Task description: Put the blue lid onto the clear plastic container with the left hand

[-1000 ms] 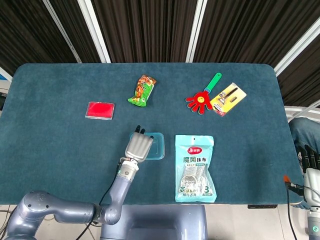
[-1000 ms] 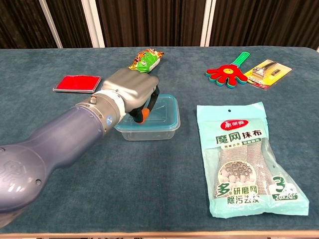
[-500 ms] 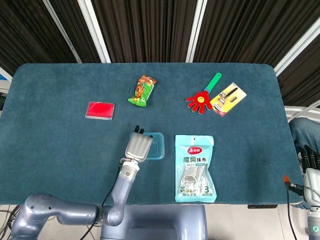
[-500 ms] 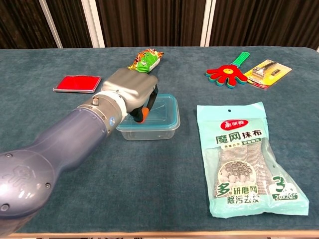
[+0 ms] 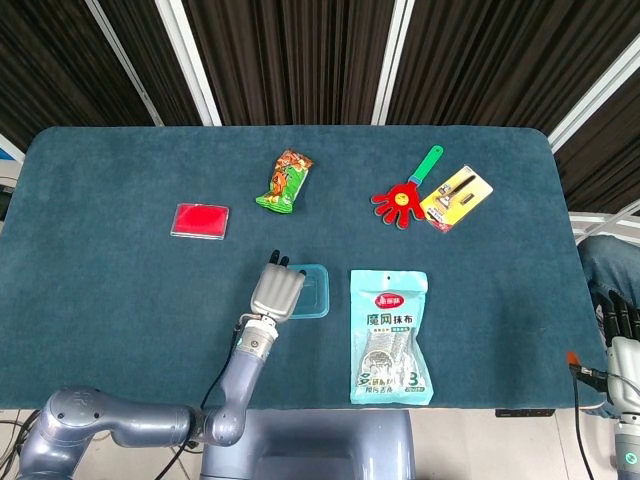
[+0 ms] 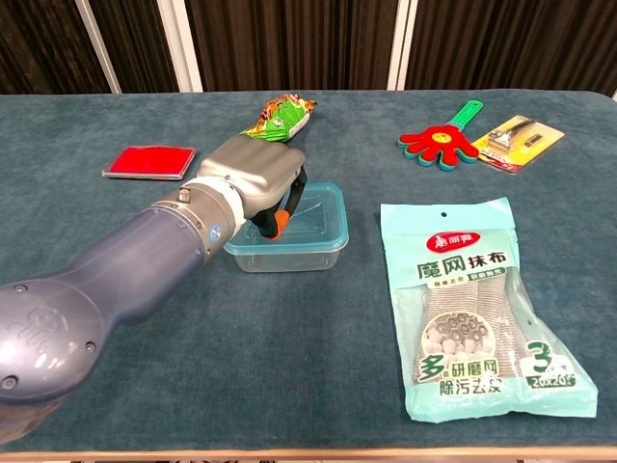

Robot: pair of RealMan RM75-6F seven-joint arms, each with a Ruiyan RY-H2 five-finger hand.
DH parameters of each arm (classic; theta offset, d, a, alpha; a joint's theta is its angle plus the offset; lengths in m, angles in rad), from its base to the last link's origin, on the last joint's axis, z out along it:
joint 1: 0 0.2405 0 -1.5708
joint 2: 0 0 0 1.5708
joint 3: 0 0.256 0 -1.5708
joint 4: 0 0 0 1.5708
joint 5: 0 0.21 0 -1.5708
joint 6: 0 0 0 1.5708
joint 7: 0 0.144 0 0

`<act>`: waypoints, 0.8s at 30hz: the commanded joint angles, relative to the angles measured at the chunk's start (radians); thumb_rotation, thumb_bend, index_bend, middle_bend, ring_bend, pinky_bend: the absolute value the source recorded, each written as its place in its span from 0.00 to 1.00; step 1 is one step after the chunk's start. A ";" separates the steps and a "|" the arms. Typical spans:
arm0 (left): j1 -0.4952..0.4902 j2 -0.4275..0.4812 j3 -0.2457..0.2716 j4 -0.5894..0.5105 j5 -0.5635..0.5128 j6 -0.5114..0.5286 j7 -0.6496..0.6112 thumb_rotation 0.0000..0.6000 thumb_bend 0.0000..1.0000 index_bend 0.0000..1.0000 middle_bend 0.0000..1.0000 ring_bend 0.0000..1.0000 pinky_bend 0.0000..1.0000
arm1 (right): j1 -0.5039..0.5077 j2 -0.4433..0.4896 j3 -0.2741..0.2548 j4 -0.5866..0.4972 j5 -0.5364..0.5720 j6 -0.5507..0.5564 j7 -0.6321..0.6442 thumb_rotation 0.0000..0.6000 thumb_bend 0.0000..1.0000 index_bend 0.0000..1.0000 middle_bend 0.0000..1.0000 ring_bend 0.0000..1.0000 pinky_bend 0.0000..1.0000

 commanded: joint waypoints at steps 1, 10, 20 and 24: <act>0.001 0.002 -0.002 0.006 0.006 -0.008 -0.008 1.00 0.54 0.65 0.61 0.27 0.20 | 0.000 0.000 0.000 -0.001 0.001 0.000 0.000 1.00 0.34 0.00 0.01 0.00 0.00; 0.000 0.051 -0.041 -0.074 0.064 0.028 -0.031 1.00 0.53 0.62 0.59 0.27 0.19 | 0.001 0.000 0.001 0.000 0.001 0.000 -0.001 1.00 0.34 0.00 0.01 0.00 0.00; 0.000 0.156 -0.065 -0.163 0.131 0.044 -0.049 1.00 0.49 0.45 0.46 0.23 0.17 | 0.000 -0.002 0.001 0.001 0.001 0.002 -0.003 1.00 0.34 0.00 0.01 0.00 0.00; -0.013 0.186 -0.060 -0.136 0.174 -0.052 -0.142 1.00 0.50 0.47 0.45 0.22 0.17 | 0.000 -0.003 0.001 0.002 0.002 0.003 -0.003 1.00 0.34 0.00 0.01 0.00 0.00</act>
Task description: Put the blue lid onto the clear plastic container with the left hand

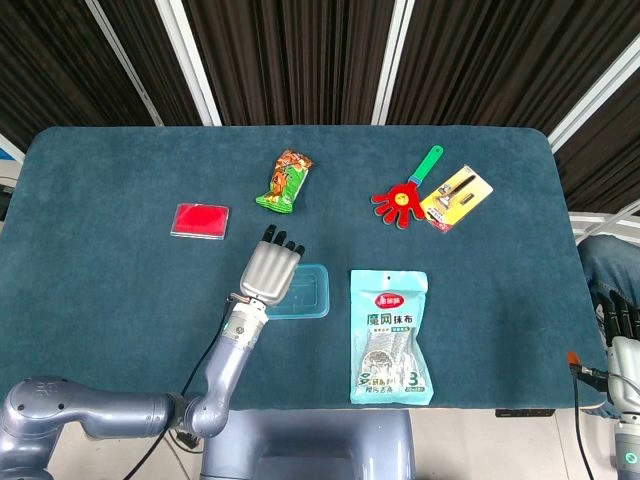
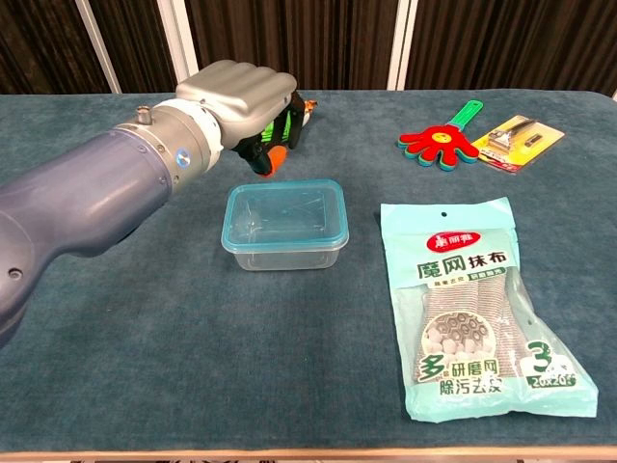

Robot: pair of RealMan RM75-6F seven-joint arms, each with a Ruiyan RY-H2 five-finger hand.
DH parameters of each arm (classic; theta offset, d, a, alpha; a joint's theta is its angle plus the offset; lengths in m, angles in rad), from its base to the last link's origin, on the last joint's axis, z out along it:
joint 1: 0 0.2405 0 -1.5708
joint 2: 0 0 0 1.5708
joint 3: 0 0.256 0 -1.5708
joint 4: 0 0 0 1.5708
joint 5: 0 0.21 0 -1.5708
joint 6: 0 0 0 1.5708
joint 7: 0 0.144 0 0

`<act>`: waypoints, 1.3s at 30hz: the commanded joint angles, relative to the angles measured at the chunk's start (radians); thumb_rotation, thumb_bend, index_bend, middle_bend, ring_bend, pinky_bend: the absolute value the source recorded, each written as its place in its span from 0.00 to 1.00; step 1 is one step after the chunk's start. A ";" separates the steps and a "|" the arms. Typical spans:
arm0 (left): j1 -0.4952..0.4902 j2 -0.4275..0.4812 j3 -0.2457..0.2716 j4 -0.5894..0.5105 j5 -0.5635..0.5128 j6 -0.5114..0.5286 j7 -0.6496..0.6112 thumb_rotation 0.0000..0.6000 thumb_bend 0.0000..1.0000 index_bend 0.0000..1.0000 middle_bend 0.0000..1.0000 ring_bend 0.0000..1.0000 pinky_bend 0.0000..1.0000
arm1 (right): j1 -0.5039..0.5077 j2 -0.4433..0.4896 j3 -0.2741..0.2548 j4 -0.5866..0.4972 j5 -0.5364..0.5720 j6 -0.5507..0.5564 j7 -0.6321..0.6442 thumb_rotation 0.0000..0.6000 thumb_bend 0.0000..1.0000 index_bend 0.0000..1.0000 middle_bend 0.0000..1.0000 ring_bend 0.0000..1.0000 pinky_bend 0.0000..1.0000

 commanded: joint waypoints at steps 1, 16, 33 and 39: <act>-0.018 0.033 0.002 0.037 0.046 -0.110 -0.106 1.00 0.50 0.48 0.46 0.22 0.17 | 0.000 0.000 0.001 0.000 0.000 0.001 -0.001 1.00 0.34 0.00 0.01 0.00 0.00; -0.116 -0.078 0.016 0.265 0.091 -0.211 -0.142 1.00 0.53 0.59 0.56 0.24 0.17 | -0.001 0.001 0.003 0.000 0.010 -0.002 0.006 1.00 0.34 0.00 0.01 0.00 0.00; -0.151 -0.186 0.031 0.442 0.117 -0.233 -0.143 1.00 0.54 0.68 0.61 0.26 0.17 | 0.000 0.007 0.005 -0.007 0.017 -0.011 0.015 1.00 0.34 0.00 0.01 0.00 0.00; -0.147 -0.198 0.040 0.471 0.136 -0.230 -0.143 1.00 0.54 0.69 0.61 0.26 0.17 | 0.001 0.009 0.005 -0.012 0.020 -0.013 0.012 1.00 0.34 0.00 0.01 0.00 0.00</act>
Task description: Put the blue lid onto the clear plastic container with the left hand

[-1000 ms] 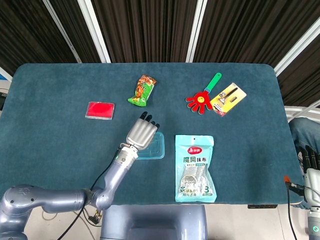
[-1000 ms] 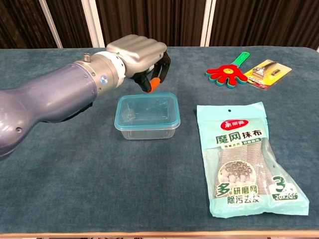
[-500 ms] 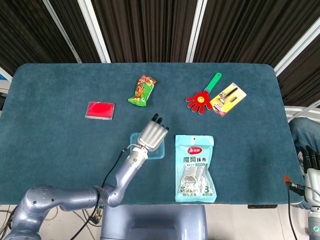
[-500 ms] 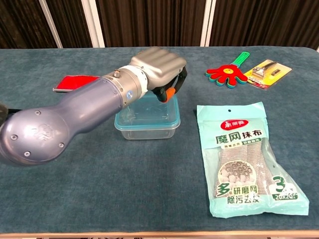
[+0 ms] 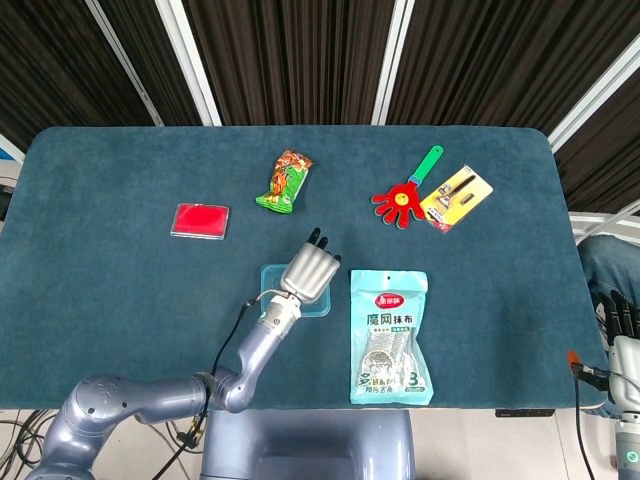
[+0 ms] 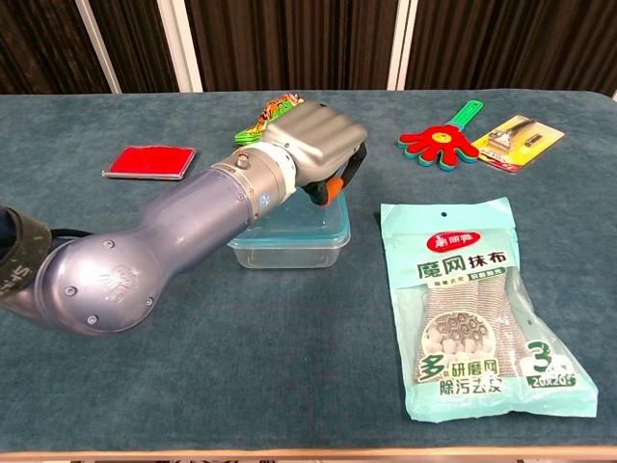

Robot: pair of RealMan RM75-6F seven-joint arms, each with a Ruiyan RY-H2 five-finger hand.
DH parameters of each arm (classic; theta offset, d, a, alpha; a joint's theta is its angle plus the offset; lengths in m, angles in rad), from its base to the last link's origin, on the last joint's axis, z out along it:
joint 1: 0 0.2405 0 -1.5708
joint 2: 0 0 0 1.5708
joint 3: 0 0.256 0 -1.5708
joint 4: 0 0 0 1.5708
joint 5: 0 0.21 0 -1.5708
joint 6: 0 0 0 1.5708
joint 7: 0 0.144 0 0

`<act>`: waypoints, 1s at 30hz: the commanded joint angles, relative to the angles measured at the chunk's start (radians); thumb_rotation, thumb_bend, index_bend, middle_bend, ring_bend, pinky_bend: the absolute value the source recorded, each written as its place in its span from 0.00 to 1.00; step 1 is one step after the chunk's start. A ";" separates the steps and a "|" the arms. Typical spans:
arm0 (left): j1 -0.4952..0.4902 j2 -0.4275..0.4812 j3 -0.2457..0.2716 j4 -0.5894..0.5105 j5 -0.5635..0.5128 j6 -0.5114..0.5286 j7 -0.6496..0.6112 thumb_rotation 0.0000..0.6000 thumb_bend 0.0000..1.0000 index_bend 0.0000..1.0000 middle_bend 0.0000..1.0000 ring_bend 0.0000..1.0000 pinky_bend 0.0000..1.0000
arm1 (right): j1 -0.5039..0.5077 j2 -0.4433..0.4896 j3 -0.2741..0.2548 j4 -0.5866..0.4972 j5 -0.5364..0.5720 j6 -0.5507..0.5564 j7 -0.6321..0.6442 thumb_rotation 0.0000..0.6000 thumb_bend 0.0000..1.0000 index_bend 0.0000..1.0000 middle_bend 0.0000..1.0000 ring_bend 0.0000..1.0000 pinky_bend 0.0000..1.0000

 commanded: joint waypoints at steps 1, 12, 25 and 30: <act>0.002 -0.005 0.004 0.012 0.007 0.000 -0.001 1.00 0.54 0.69 0.61 0.26 0.17 | -0.001 -0.001 -0.001 0.001 0.000 0.001 0.001 1.00 0.34 0.00 0.01 0.00 0.00; 0.024 -0.015 0.010 0.051 0.050 0.017 -0.036 1.00 0.54 0.69 0.62 0.26 0.17 | -0.002 -0.003 -0.003 0.005 -0.001 0.000 0.005 1.00 0.34 0.00 0.01 0.00 0.00; 0.039 -0.030 0.019 0.085 0.070 -0.004 -0.046 1.00 0.54 0.69 0.62 0.26 0.17 | -0.002 -0.003 -0.002 0.005 0.002 0.000 0.003 1.00 0.34 0.00 0.01 0.00 0.00; 0.046 -0.041 0.022 0.100 0.068 -0.017 -0.041 1.00 0.54 0.69 0.62 0.26 0.17 | -0.003 -0.001 -0.002 0.004 0.002 0.001 0.004 1.00 0.34 0.00 0.01 0.00 0.00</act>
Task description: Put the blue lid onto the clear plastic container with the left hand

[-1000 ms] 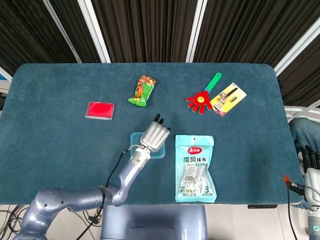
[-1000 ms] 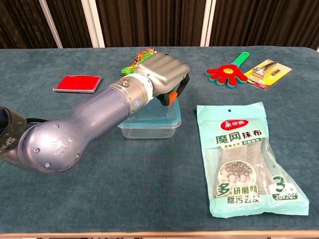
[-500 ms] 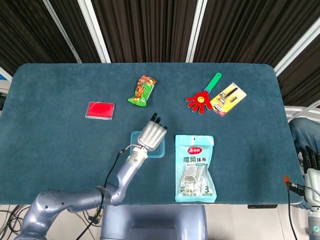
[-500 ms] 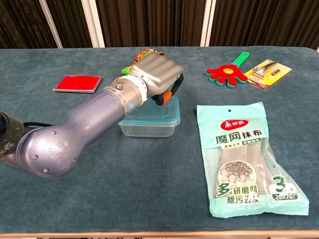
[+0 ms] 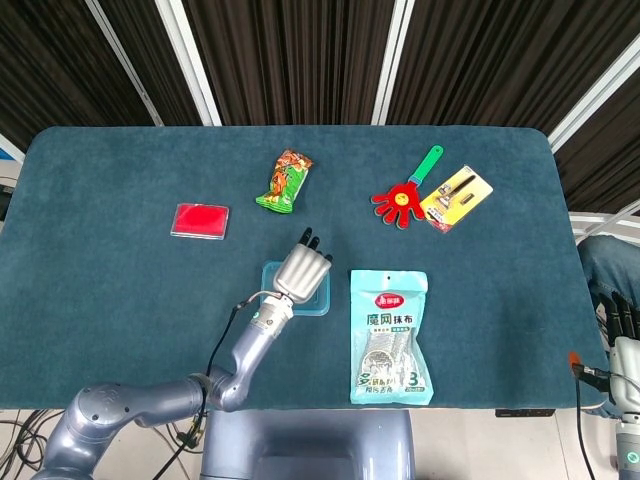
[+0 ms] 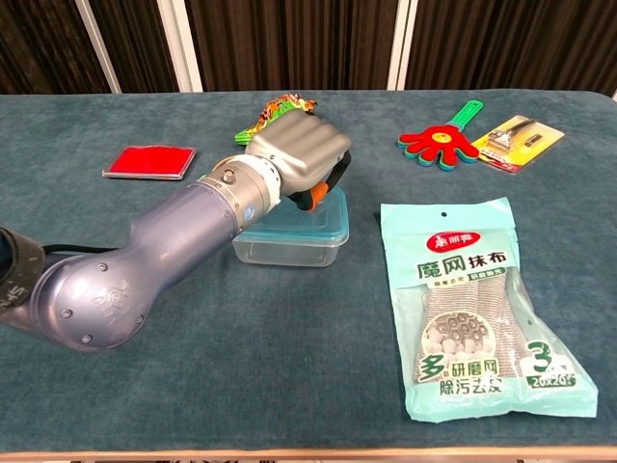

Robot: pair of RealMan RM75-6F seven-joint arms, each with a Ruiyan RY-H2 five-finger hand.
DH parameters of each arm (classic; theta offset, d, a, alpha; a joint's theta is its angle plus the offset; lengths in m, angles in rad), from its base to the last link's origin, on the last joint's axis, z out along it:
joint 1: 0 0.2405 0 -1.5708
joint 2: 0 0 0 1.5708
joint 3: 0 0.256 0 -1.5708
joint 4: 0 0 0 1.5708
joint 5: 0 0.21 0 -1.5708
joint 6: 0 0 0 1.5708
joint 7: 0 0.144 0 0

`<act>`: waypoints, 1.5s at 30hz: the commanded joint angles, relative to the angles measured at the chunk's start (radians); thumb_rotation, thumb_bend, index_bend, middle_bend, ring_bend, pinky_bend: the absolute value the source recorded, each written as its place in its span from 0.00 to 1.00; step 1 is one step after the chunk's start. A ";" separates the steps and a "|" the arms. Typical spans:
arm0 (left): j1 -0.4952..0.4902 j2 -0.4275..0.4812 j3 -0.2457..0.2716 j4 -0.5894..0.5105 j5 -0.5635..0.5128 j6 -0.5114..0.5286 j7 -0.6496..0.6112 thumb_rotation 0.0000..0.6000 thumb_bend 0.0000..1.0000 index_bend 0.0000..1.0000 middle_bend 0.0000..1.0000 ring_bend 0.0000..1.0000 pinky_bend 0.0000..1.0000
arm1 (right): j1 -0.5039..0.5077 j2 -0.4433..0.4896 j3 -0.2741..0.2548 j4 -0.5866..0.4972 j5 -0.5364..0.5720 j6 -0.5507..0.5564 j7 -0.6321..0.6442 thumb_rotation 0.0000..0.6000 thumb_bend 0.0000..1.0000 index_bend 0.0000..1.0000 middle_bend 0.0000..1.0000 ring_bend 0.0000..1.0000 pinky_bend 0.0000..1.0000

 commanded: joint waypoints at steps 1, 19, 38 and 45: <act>0.005 -0.007 -0.001 0.009 -0.006 -0.007 0.004 1.00 0.54 0.69 0.62 0.26 0.17 | 0.001 0.001 0.002 -0.001 0.001 -0.001 0.000 1.00 0.34 0.00 0.01 0.00 0.00; 0.025 0.038 -0.035 -0.106 0.047 0.071 0.005 1.00 0.54 0.69 0.62 0.26 0.17 | 0.001 0.002 0.001 -0.004 -0.003 0.004 -0.004 1.00 0.34 0.00 0.01 0.00 0.00; 0.086 0.267 0.035 -0.525 0.028 0.063 0.121 1.00 0.54 0.70 0.62 0.26 0.16 | 0.000 -0.005 0.001 0.001 -0.004 0.009 -0.011 1.00 0.34 0.00 0.01 0.00 0.00; 0.078 0.292 0.053 -0.583 -0.044 0.035 0.169 1.00 0.54 0.70 0.62 0.26 0.16 | 0.000 -0.005 0.001 0.001 -0.003 0.008 -0.009 1.00 0.34 0.00 0.01 0.00 0.00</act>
